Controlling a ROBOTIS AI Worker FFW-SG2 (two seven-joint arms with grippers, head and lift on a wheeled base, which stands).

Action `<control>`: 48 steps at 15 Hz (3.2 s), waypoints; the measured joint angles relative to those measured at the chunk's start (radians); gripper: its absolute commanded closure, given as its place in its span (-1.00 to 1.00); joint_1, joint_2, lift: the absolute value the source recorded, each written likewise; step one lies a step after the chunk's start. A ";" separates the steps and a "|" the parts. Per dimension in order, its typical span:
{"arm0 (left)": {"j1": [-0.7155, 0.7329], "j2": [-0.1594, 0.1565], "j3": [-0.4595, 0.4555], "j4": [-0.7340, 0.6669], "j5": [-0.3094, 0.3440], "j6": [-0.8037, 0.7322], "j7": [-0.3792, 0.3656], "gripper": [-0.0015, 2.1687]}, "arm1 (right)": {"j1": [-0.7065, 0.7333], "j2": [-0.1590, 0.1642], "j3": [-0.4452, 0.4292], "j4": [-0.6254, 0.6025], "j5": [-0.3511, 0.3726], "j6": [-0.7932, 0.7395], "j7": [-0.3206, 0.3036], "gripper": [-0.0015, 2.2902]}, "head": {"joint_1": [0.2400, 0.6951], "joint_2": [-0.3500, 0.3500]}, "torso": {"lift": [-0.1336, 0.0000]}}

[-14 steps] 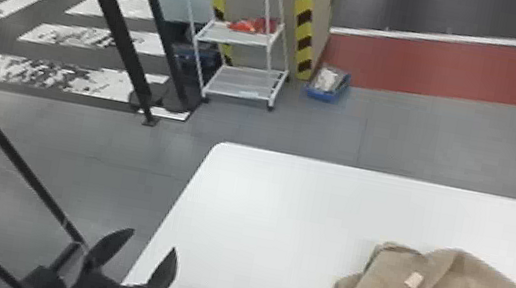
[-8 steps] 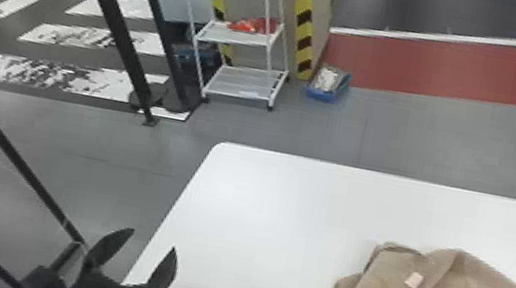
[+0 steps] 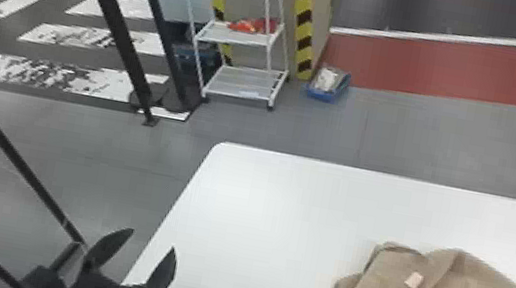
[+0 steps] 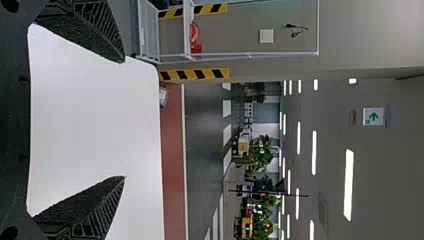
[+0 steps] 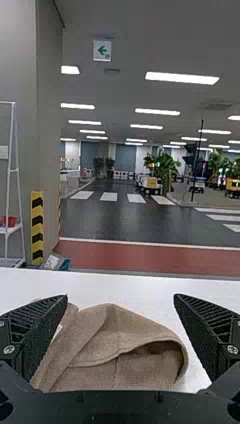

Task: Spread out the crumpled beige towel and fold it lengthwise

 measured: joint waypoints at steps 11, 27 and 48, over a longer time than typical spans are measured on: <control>0.001 0.006 0.000 0.001 0.000 0.000 -0.004 -0.96 | -0.069 0.000 0.286 -0.132 0.165 0.825 0.018 -0.88 | 1.00 1.00 | 1.00; -0.015 0.028 -0.012 0.000 0.003 0.031 -0.009 -0.96 | -0.263 0.000 0.443 -0.182 0.103 1.517 0.028 -0.82 | 1.00 1.00 | 1.00; -0.055 0.026 -0.081 -0.133 -0.084 0.237 -0.162 -0.87 | -0.111 0.000 0.343 -0.308 0.225 1.163 0.022 0.49 | 1.00 1.00 | 1.00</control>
